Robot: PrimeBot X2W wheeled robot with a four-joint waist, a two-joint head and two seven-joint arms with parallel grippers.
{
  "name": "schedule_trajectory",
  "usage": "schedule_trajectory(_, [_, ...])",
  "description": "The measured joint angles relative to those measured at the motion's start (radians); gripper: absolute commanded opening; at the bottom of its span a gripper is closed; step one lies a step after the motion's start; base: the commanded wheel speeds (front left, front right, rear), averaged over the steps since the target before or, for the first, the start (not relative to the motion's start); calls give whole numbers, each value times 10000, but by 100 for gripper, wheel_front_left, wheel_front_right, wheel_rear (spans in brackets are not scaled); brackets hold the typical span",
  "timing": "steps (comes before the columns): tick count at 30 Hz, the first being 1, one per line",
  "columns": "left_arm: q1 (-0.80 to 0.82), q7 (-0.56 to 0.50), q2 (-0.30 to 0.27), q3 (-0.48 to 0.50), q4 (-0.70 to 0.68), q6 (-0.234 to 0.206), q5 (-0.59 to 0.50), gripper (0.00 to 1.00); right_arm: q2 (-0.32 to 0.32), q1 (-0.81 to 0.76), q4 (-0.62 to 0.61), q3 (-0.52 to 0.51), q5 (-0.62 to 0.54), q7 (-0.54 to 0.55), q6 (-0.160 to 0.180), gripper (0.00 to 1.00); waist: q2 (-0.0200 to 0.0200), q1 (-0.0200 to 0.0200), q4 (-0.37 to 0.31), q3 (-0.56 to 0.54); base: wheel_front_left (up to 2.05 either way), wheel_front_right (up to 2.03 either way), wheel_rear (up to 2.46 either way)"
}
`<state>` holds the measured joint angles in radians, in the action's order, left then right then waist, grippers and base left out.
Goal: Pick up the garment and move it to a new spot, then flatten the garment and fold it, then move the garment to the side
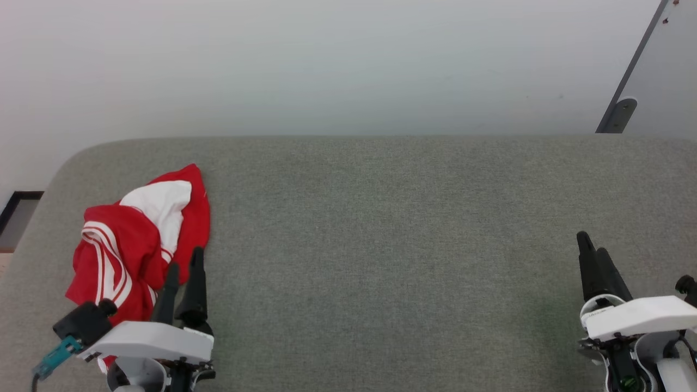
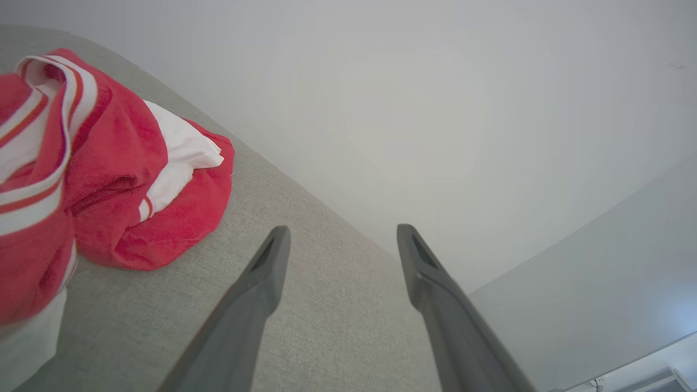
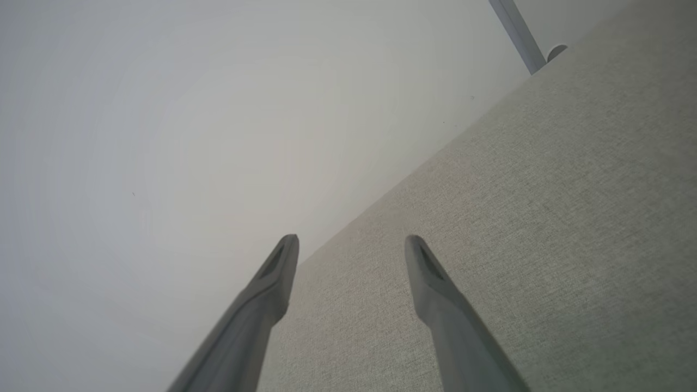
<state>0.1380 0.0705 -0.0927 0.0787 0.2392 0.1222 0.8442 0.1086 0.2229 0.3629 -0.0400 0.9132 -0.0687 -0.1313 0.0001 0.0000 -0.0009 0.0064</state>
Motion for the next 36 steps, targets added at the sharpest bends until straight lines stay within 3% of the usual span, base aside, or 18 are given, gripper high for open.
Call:
schedule_trajectory(22, [6,637,-447,-546,-148,-318,-3083,100,163,531,163,138,-3852,-646,0,100,0,0,-22,-62,0,0,0])
schedule_trajectory(36, [63,978,-700,-838,-42,-430,-4418,100,238,737,339,159,-5427,-988,0,100,0,0,-10,-87,0,0,0])
